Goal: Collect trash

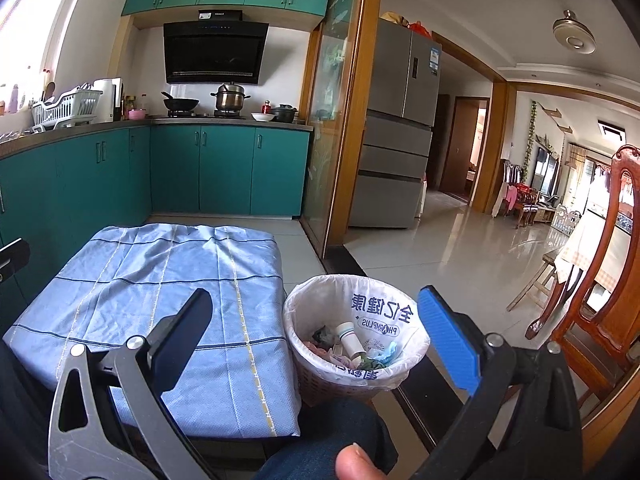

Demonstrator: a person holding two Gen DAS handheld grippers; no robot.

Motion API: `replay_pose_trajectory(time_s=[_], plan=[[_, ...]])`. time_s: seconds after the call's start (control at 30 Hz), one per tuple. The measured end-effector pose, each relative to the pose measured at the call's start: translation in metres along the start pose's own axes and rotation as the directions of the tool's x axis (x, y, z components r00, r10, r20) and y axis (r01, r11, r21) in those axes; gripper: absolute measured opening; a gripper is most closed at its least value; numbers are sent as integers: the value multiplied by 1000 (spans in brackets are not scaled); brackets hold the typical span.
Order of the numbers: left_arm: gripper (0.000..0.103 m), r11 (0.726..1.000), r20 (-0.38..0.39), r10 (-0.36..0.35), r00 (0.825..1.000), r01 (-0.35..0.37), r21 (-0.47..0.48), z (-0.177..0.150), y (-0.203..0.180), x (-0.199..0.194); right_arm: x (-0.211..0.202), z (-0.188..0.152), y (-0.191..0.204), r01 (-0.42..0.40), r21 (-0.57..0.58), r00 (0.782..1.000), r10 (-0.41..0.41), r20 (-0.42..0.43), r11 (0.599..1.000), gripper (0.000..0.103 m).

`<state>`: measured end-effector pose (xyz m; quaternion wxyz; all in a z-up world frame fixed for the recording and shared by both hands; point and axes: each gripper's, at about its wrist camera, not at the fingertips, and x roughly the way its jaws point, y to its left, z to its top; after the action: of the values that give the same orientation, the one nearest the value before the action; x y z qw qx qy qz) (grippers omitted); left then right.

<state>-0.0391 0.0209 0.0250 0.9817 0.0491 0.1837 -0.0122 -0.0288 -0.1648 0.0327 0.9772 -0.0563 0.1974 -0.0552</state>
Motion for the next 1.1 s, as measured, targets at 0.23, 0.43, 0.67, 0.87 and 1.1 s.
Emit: replay_pose_trajectory(time_s=[0.23, 0.43, 0.67, 0.87, 1.1], plan=[[100, 1000, -5, -7, 1000, 7, 16, 0, -3, 1, 2, -1, -3, 9, -8, 1000, -9, -5, 1000, 100], [100, 1000, -6, -10, 1000, 11, 13, 0, -3, 1, 6, -2, -5, 17, -5, 1000, -17, -12, 1000, 100], [100, 1000, -17, -16, 1000, 16, 8, -1, -2, 5, 11, -2, -6, 25, -1, 999, -25, -20, 1000, 100], [100, 1000, -28, -19, 999, 20, 4, -2, 0, 11, 14, -2, -5, 26, -10, 999, -26, -25, 1000, 100], [100, 1000, -38, -23, 999, 23, 3, -2, 0, 17, 17, -3, -4, 27, -13, 999, -27, -32, 1000, 100]])
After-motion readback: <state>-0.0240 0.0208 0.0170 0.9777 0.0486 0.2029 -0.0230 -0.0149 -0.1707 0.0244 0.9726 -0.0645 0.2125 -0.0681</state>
